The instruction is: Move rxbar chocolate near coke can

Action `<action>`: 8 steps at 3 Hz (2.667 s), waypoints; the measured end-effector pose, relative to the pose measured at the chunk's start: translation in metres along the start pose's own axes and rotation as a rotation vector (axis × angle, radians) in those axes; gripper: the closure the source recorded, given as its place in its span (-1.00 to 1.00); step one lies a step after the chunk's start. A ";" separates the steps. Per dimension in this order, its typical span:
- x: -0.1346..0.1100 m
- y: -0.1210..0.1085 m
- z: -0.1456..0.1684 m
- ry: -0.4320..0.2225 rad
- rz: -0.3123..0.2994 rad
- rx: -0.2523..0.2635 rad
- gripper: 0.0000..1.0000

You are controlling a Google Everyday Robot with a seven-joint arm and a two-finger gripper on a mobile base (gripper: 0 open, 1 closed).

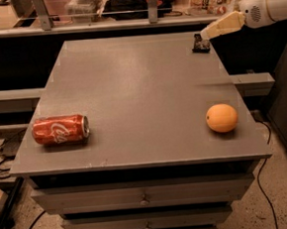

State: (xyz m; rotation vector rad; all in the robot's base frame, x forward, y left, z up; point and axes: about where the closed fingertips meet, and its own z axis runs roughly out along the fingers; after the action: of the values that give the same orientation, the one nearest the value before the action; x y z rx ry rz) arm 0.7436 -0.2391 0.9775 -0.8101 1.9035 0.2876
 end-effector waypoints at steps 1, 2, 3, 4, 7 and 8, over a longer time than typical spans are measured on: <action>0.000 0.000 0.000 0.000 0.000 0.000 -1.00; 0.011 0.000 0.016 0.004 0.044 -0.003 -1.00; 0.022 -0.003 0.039 0.010 0.066 -0.020 -1.00; 0.034 -0.008 0.067 0.014 0.058 -0.033 -1.00; 0.080 -0.048 0.141 -0.054 0.214 0.019 -1.00; 0.090 -0.056 0.157 -0.049 0.242 0.042 -0.73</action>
Offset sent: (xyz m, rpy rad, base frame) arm 0.0169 0.0030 -0.0347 0.0647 0.0544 -0.0524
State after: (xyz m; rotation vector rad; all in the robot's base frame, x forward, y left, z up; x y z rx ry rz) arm 0.8674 -0.2357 0.8347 -0.5396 1.9556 0.4110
